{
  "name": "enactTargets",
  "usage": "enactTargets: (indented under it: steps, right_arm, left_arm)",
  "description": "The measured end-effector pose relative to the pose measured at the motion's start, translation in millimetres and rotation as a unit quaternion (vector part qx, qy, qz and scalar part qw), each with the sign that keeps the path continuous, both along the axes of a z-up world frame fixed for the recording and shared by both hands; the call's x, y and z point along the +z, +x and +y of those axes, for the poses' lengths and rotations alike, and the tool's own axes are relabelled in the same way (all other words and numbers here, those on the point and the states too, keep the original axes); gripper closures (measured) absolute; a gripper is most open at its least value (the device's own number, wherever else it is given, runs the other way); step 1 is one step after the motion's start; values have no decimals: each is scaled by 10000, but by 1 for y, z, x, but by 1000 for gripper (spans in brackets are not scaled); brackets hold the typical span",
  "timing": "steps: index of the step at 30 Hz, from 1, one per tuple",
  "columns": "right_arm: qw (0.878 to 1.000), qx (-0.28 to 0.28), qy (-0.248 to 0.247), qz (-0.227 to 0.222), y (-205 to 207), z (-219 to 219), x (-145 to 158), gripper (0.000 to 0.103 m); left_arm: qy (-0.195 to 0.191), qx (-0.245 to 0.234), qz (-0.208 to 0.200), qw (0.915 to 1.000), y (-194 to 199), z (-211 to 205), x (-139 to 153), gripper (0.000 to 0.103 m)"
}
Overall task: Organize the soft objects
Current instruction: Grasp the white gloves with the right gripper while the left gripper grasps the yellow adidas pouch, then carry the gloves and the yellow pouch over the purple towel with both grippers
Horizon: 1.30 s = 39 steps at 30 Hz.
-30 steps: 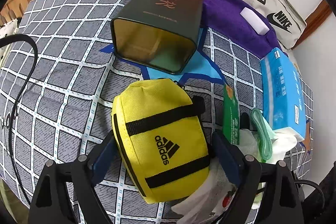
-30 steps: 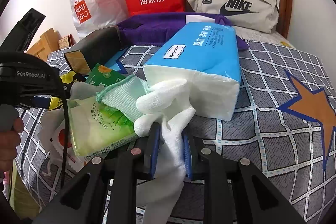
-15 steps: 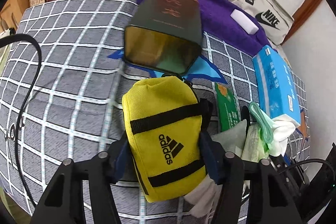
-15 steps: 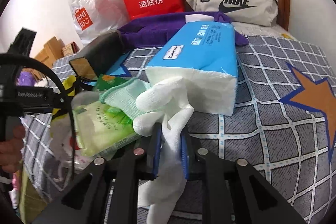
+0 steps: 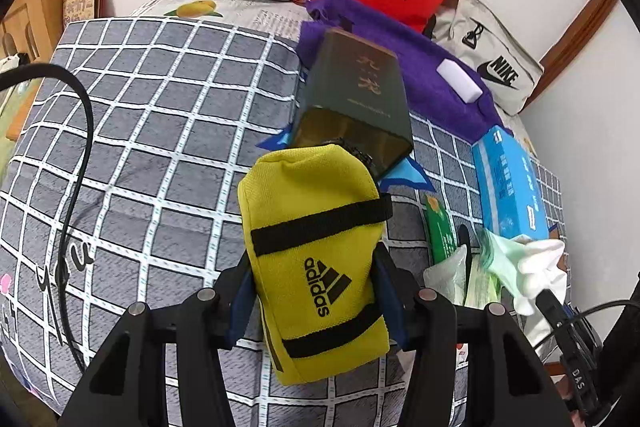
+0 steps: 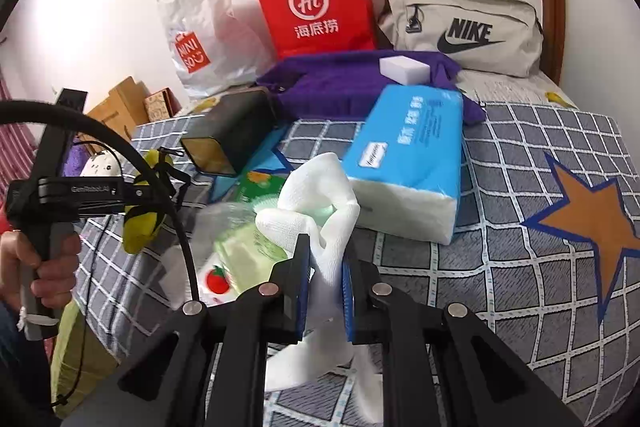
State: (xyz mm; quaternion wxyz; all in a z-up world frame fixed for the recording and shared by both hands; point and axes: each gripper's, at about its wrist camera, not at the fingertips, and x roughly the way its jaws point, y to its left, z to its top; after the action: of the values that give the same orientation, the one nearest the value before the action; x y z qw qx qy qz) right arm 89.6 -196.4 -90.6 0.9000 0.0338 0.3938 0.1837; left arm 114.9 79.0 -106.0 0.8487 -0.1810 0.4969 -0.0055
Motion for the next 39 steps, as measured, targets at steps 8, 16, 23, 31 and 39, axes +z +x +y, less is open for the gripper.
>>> enactTargets:
  steps: [8,16,23,31,39]
  right_arm:
    - [9997,147,182,-90,-7,4,20,90]
    - [9989,252,308,-260,-2,5,40,91]
    - [9981,282,322,-440,7,7,61,91]
    - [9970,377,337,-578,26,13,81,91]
    - [9967,429,415,-544,58,17,83,91]
  left_arm:
    - [-175,-105,-215,9996,-3,7,9,52]
    - [-105,-158,-313,9993,0,11,19,52]
    - [-181,-156,-347,9991,6,14,28,52]
    - [-120,-229,-430,9987,19,14,46,52]
    - [162,-218,-543,9982,41,18,59,52]
